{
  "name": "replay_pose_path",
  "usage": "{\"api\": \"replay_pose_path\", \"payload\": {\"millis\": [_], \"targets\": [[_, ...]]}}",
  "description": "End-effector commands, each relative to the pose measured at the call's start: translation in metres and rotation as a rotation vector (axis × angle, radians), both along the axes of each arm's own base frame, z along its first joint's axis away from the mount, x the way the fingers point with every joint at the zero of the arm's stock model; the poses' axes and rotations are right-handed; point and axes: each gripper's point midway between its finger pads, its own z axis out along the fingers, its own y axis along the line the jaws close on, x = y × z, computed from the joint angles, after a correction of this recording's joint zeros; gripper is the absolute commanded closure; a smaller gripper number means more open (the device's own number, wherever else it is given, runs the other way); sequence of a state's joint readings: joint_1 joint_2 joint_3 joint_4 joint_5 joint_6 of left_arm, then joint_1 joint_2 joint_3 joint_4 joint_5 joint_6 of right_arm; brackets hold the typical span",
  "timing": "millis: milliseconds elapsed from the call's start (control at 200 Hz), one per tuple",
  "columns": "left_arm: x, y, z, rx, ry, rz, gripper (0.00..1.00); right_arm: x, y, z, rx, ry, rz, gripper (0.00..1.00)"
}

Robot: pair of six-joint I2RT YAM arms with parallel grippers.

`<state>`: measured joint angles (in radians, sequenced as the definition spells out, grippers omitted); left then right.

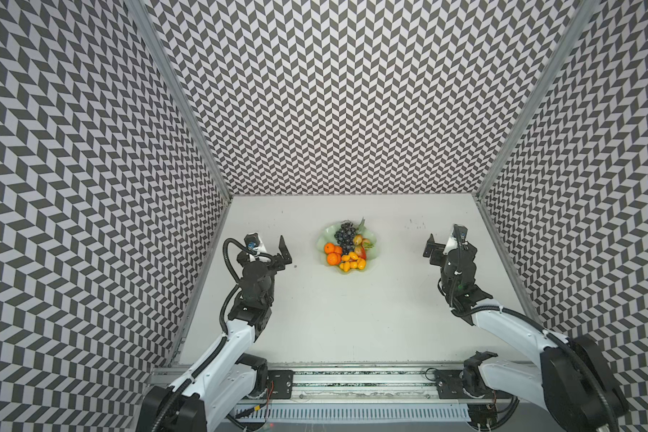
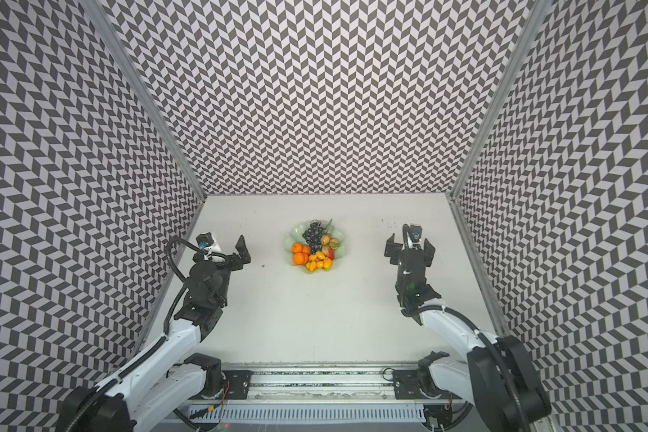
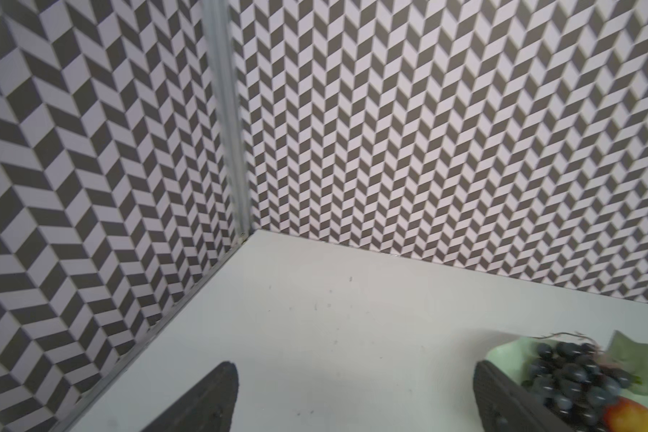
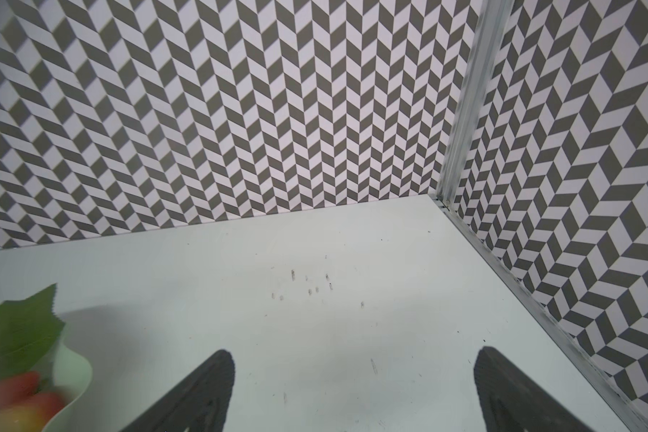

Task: Arrange fruit in a fruit bowl
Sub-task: Reset both arms

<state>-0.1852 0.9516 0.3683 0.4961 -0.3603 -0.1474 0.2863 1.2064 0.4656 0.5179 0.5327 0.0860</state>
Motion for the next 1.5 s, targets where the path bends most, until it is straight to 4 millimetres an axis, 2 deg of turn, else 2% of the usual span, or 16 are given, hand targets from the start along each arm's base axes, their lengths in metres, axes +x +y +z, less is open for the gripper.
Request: {"api": "replay_pose_path", "payload": {"millis": [0,95,195,340,456,571,721,786,856,966,1167,1352,1427,1492], "targets": [[0.008,0.012,-0.007,-0.009,-0.029,-0.002,0.0,0.012,-0.017,0.004,0.025,-0.042,-0.024,0.0],[0.015,0.016,-0.024,0.039,0.006,0.015,0.0,0.014,-0.03,0.001,0.059,-0.079,-0.022,0.0],[0.02,0.018,-0.04,0.062,0.031,0.026,0.0,0.017,-0.033,-0.002,0.076,-0.096,0.015,0.0],[0.019,0.026,-0.046,0.036,-0.015,0.032,0.0,0.019,-0.032,-0.005,0.066,-0.11,0.067,0.01],[0.022,0.03,-0.061,0.046,0.008,0.04,0.0,0.018,-0.037,-0.012,0.061,-0.108,0.063,0.02],[0.027,0.023,-0.056,0.089,-0.03,-0.003,0.0,0.018,-0.043,-0.024,0.082,-0.103,0.073,0.02],[0.018,0.037,-0.059,0.051,-0.086,0.042,0.0,0.021,-0.043,-0.029,0.07,-0.112,0.095,0.04],[0.02,0.033,-0.062,0.061,-0.09,0.016,0.0,0.022,-0.044,-0.031,0.08,-0.124,0.101,0.04],[0.023,0.027,-0.07,0.077,-0.071,-0.006,0.0,0.025,-0.037,-0.033,0.066,-0.117,0.144,0.04],[0.022,0.025,-0.069,0.103,-0.081,0.024,0.0,0.027,-0.014,-0.036,0.018,-0.119,0.28,0.01],[0.019,0.03,-0.069,0.089,-0.083,0.042,0.0,0.012,-0.008,-0.036,-0.013,-0.172,0.293,0.0],[-0.003,0.029,-0.058,0.091,-0.17,0.037,0.0,0.007,-0.004,-0.033,-0.034,-0.19,0.295,0.0],[0.002,0.03,-0.06,0.088,-0.155,0.043,0.0,0.005,-0.004,-0.031,-0.037,-0.198,0.292,0.0],[0.014,0.033,-0.065,0.072,-0.115,0.039,0.0,0.008,-0.007,-0.034,-0.029,-0.187,0.274,0.0]]}}
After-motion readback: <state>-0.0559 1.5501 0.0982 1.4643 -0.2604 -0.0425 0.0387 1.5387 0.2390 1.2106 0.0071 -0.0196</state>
